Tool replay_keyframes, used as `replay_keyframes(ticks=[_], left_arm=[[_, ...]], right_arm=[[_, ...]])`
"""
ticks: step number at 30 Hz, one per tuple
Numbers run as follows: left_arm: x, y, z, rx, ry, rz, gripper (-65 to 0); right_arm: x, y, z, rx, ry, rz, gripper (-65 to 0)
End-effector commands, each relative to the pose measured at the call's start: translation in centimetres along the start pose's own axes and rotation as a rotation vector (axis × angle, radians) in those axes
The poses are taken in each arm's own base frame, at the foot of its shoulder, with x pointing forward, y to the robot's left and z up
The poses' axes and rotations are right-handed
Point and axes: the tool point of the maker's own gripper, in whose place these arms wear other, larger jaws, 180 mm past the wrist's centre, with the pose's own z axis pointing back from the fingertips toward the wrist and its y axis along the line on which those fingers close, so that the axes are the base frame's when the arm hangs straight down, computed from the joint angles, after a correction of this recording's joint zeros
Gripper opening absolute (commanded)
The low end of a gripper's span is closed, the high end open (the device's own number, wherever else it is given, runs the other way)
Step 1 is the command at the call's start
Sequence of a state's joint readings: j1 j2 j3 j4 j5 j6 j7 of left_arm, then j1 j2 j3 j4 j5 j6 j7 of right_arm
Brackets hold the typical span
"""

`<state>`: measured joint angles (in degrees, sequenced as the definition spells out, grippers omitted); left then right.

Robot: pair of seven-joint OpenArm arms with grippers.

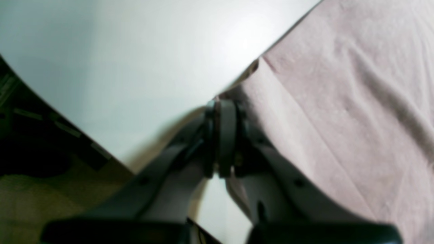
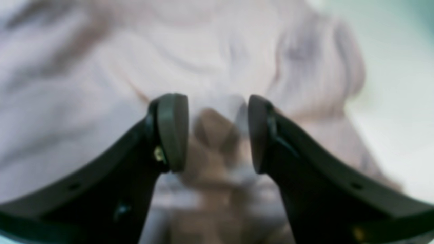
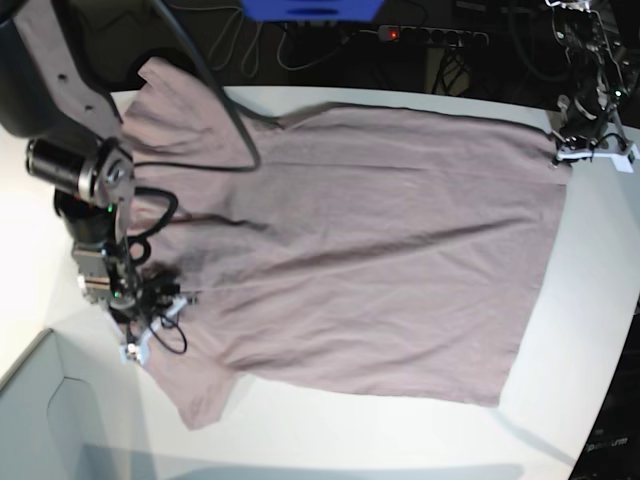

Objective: Layout the t-shirt on the table in an organized manner, then fold the t-shirt properly
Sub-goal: 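Move the right gripper down along the shirt side and pinch the fabric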

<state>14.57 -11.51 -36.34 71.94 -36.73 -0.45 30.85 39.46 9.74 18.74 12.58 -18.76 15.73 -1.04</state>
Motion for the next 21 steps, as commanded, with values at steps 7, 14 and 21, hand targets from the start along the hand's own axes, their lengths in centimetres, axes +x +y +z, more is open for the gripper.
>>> replay_keyframes(ticks=[7, 14, 21], left_arm=[[0.0, 0.6, 0.2, 0.018, 0.015, -0.01, -65.0], [-0.2, 0.6, 0.2, 0.019, 0.019, -0.009, -65.0], [0.0, 0.1, 0.0, 0.009, 0.015, -0.009, -65.0]], right_arm=[[0.9, -1.0, 0.4, -0.04, -0.125, 0.065, -36.4], [6.0, -1.8, 0.7, -0.183, -0.267, 0.252, -36.3], [6.5, 1.5, 0.0, -0.158, -0.232, 0.26, -36.7]])
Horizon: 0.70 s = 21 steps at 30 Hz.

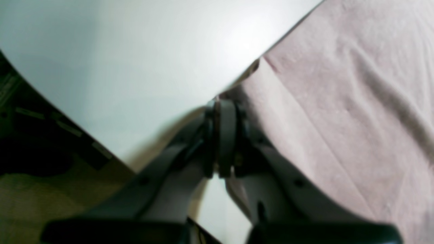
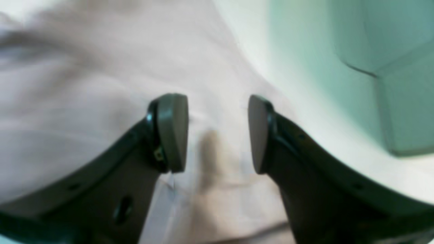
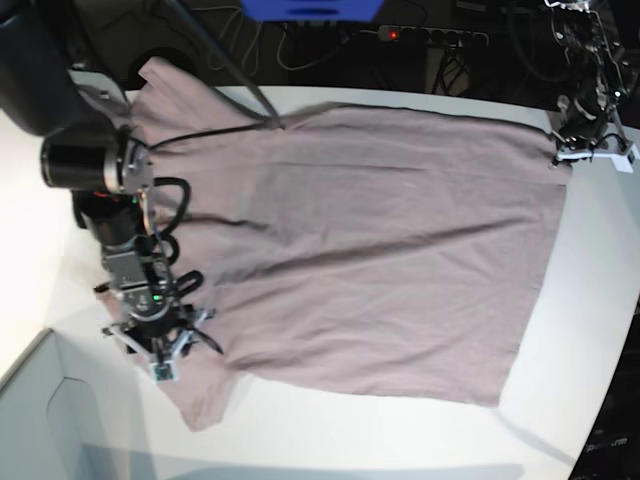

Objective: Layout the t-shirt on the table in an organized manner, then fold the t-shirt properly
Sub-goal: 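Move the right gripper down along the shirt side and pinch the fabric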

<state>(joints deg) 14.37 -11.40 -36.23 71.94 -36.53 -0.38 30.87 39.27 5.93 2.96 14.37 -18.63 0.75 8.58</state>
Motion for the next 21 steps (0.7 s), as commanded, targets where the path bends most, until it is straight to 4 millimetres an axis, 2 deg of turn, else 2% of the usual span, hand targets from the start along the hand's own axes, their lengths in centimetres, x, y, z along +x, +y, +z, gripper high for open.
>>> replay_keyframes(ticks=[1, 3, 6, 9, 12, 15, 18, 20, 21], left_arm=[[0.0, 0.3, 0.1, 0.01, 0.015, -0.008, -65.0], [0.0, 0.3, 0.1, 0.011, 0.014, -0.007, -65.0], [0.1, 0.4, 0.1, 0.012, 0.012, -0.005, -65.0], [0.1, 0.4, 0.1, 0.012, 0.012, -0.005, -65.0], [0.0, 0.4, 0.1, 0.013, 0.014, -0.005, -65.0], [0.1, 0.4, 0.1, 0.013, 0.012, -0.005, -65.0], [0.0, 0.5, 0.1, 0.015, 0.013, -0.004, -65.0], [0.0, 0.5, 0.1, 0.015, 0.013, -0.004, -65.0], [0.0, 0.5, 0.1, 0.015, 0.013, -0.004, -65.0]], right_arm=[[1.0, -0.6, 0.0, -0.018, -0.027, 0.001, -36.9], [0.5, 0.5, 0.4, -0.009, -0.017, 0.0, -39.2], [-0.6, 1.4, 1.5, -0.015, -0.002, 0.0, -47.0], [-0.8, 1.9, 3.5, -0.033, -0.022, -0.005, -54.8], [-0.8, 2.8, 5.7, -0.041, -0.038, -0.02, -59.9], [-1.9, 3.6, 7.3, -0.012, -0.005, -0.015, -64.3], [-4.0, 6.1, 7.6, 0.115, 0.078, 0.004, -65.0], [-5.7, 7.0, 7.5, 0.148, 0.131, 0.006, -65.0], [-5.9, 7.1, 7.0, 0.158, 0.143, 0.007, -65.0]])
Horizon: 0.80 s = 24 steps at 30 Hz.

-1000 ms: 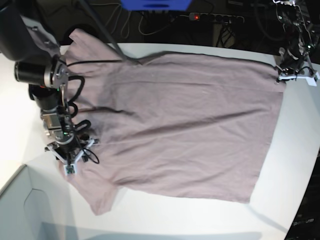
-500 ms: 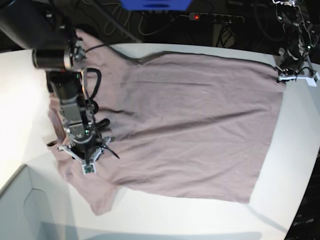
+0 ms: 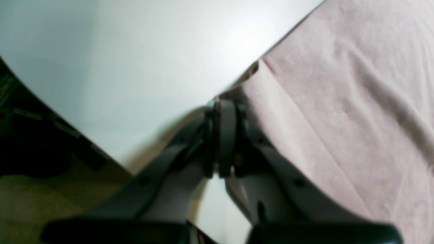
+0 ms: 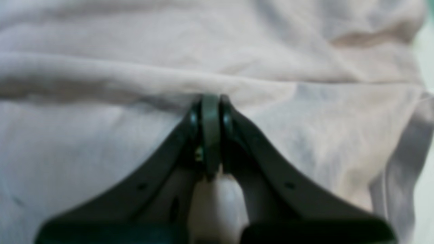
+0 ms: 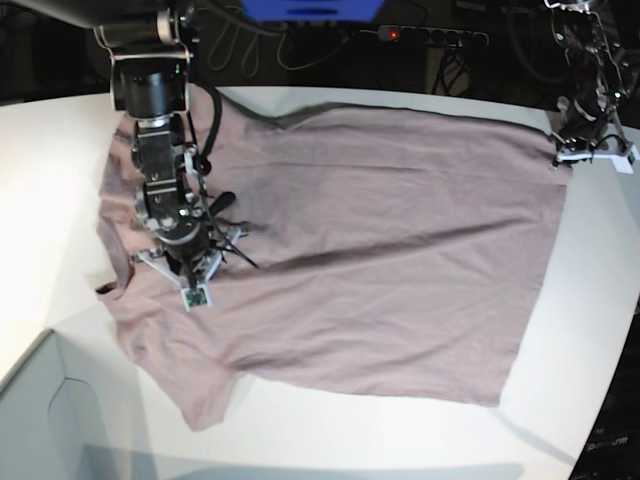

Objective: Layout the t-shirt on the table in an organized manner, then fold the t-shirt properly
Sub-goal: 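Move the right gripper down along the shirt side and pinch the fabric, then drag the pinched fabric with the right gripper back toward the collar corner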

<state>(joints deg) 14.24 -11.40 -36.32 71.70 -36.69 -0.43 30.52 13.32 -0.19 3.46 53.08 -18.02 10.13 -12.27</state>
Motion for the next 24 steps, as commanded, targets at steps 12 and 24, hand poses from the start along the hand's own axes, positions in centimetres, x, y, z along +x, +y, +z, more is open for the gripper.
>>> replay_keyframes(ticks=[12, 24], left_arm=[[-0.3, -0.5, -0.1, -0.002, 0.018, 0.004, -65.0], [-0.3, -2.3, -0.3, -0.038, 0.009, 0.025, -65.0]], right_arm=[[4.8, -2.2, -5.5, 0.069, -0.038, -0.024, -65.0], [13.3, -6.1, -2.7, -0.045, -0.305, 0.035, -65.0]])
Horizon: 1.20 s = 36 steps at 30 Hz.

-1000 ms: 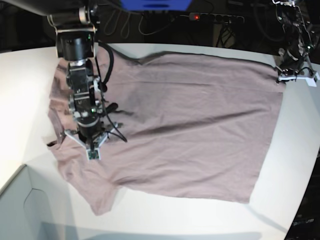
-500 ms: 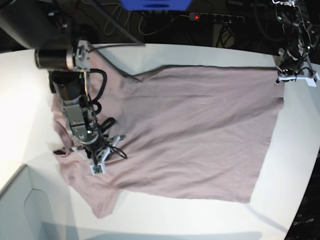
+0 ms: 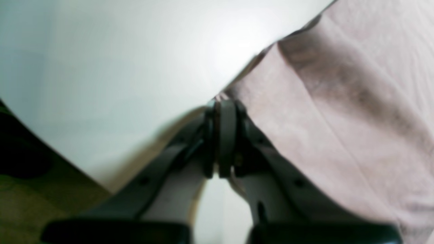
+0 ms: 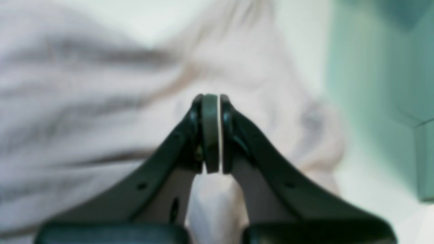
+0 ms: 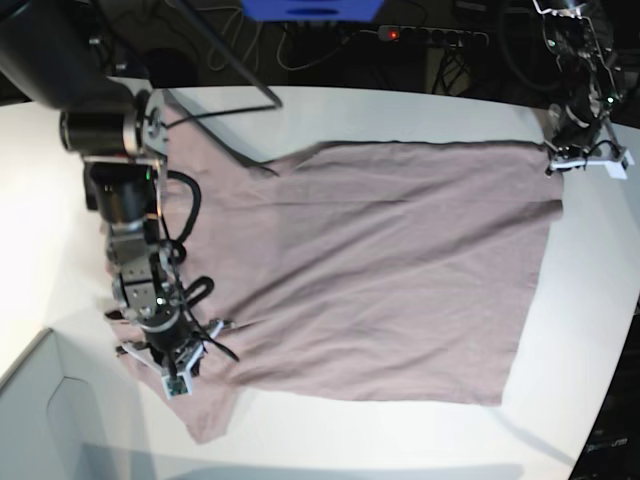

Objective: Layout the t-shirt on the table in an organized manner, then fold the t-shirt properly
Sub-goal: 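Drag the pinched fabric with the right gripper back toward the collar corner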

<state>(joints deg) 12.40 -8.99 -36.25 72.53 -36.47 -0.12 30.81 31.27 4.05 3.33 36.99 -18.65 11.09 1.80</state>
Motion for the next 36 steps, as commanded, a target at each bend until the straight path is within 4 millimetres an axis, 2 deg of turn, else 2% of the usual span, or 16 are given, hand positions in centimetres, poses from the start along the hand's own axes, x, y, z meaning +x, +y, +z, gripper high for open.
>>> replay_keyframes(ticks=[1, 4, 6, 9, 12, 15, 18, 21, 27, 34, 36], left_arm=[[0.4, -0.6, 0.3, -0.011, 0.001, -0.012, -65.0], [1.3, -1.4, 0.6, -0.031, -0.025, -0.022, -65.0], [1.6, -1.7, 0.7, -0.037, -0.033, -0.026, -65.0], [1.6, -1.7, 0.7, -0.037, -0.033, -0.025, -65.0], [1.7, -1.8, 0.6, -0.04, -0.035, -0.024, -65.0], [2.0, -2.2, 0.5, -0.045, -0.04, -0.022, -65.0], [2.0, -2.2, 0.5, -0.046, -0.041, -0.022, -65.0], [2.1, -2.2, 0.5, -0.047, -0.043, -0.022, -65.0], [2.1, -2.2, 0.5, -0.047, -0.043, -0.022, -65.0], [2.1, -2.2, 0.5, -0.047, -0.043, -0.022, -65.0], [2.1, -2.2, 0.5, -0.047, -0.043, -0.022, -65.0]], right_arm=[[1.6, -1.0, 0.5, -0.025, -0.04, 0.015, -65.0], [1.2, -1.7, 3.3, -0.066, 0.004, 0.048, -64.1], [0.4, -1.1, 5.7, -0.053, 0.045, 0.074, -58.8], [-1.3, 1.1, 9.8, -0.013, 0.113, 0.102, -47.8], [-4.2, 2.2, 14.3, -0.022, 0.194, 0.103, -37.6], [-7.8, 2.9, 17.2, -0.029, 0.273, 0.059, -32.5], [-11.6, 2.3, 19.5, -0.071, 0.35, -0.016, -31.5], [-14.2, 1.4, 21.2, -0.13, 0.379, -0.097, -31.4], [-18.8, 0.7, 22.8, -0.162, 0.473, -0.154, -31.4], [-20.2, 0.7, 24.0, -0.169, 0.509, -0.161, -31.4], [-21.2, 1.3, 24.1, -0.155, 0.534, -0.169, -31.6]])
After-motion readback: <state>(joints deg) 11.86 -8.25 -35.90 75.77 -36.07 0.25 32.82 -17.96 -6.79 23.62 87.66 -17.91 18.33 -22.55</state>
